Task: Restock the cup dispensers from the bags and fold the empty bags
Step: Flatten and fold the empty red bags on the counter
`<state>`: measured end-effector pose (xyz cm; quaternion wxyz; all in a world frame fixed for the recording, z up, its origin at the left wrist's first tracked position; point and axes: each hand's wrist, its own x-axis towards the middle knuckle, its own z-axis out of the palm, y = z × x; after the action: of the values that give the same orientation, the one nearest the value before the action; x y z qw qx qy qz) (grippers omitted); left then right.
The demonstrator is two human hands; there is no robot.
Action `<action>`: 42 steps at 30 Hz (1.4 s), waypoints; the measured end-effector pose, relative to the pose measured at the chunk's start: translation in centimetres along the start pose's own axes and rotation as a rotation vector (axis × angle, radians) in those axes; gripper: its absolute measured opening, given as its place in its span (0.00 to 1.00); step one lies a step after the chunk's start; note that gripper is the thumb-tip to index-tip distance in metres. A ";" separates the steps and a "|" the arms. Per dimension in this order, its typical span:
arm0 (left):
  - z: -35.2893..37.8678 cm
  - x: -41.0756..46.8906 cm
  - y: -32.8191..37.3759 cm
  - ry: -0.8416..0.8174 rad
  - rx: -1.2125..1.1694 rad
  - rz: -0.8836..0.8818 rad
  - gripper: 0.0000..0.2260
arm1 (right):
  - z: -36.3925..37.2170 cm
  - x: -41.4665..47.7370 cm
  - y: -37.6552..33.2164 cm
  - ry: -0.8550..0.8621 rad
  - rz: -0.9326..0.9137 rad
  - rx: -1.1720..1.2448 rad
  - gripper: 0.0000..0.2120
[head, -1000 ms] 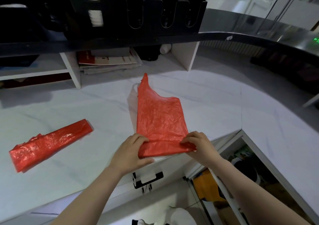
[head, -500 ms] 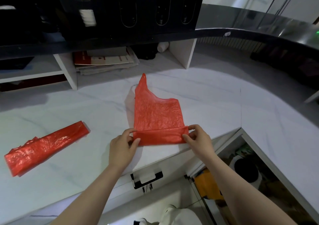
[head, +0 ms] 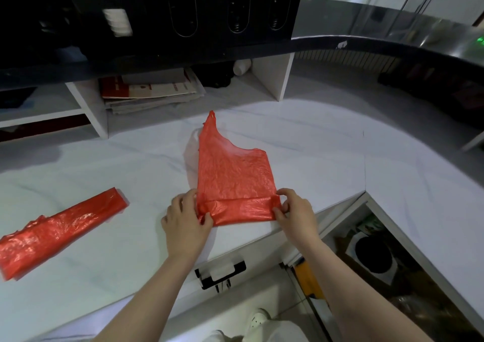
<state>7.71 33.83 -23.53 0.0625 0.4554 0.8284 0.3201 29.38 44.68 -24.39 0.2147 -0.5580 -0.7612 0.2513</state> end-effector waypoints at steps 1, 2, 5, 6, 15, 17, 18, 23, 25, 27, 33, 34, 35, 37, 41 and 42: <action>0.1 -0.1 0.0 0.008 0.043 0.077 0.26 | 0.0 0.0 0.1 -0.004 -0.026 -0.055 0.16; 0.2 -0.2 0.0 -0.008 0.096 0.193 0.28 | 0.0 -0.1 0.3 -0.002 -0.055 -0.123 0.16; 0.4 0.1 0.0 -0.209 0.174 0.432 0.28 | 0.0 -0.3 0.3 -0.020 -0.116 -0.292 0.17; 0.3 0.2 -0.1 -0.286 0.153 0.411 0.28 | -0.1 -0.3 0.3 -0.046 -0.116 -0.320 0.20; -1.7 0.1 -2.6 -0.540 0.144 0.516 0.37 | -2.7 -0.7 1.9 -0.276 -0.363 -0.416 0.37; -2.0 0.1 -3.0 -0.534 0.079 0.511 0.38 | -2.8 -0.9 1.9 -0.247 -0.398 -0.360 0.31; -2.0 0.1 -3.1 -0.520 0.040 0.498 0.37 | -2.9 -0.9 1.8 -0.241 -0.403 -0.332 0.28; -2.1 0.0 -3.6 -0.424 -0.105 0.388 0.26 | -3.2 -0.9 1.1 -0.241 -0.268 -0.118 0.08; -2.1 0.1 -3.7 -0.363 -0.135 0.373 0.20 | -3.1 -0.8 0.9 -0.218 -0.162 -0.049 0.06; -1.9 0.3 -3.4 -0.308 -0.174 0.312 0.17 | -2.9 -0.5 0.6 -0.187 -0.036 -0.016 0.09; -1.1 0.8 -2.1 -0.174 -0.281 0.050 0.07 | -1.2 -0.1 -0.1 -0.059 0.123 -0.041 0.09; -1.0 0.9 -2.0 -0.159 -0.264 0.062 0.04 | -1.0 0.0 -0.2 -0.033 0.150 -0.051 0.10; -0.9 0.9 -1.8 -0.144 -0.237 0.079 0.09 | -0.7 -0.1 -0.3 -0.011 0.179 -0.041 0.12; -0.6 0.9 -1.6 -0.108 -0.198 0.078 0.15 | -0.3 -0.2 -0.7 0.022 0.199 0.001 0.20; -0.3 1.1 -0.6 -0.100 -0.227 -0.045 0.09 | 0.1 -0.4 -1.0 0.004 -0.013 -0.263 0.24; -0.2 1.1 -0.4 -0.116 -0.230 -0.039 0.15 | 0.0 -0.3 -1.1 -0.023 -0.045 -0.334 0.22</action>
<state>6.64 34.44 -23.39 0.1680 0.4469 0.7899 0.3847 28.70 44.13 -23.69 0.1156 -0.5659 -0.8070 0.1227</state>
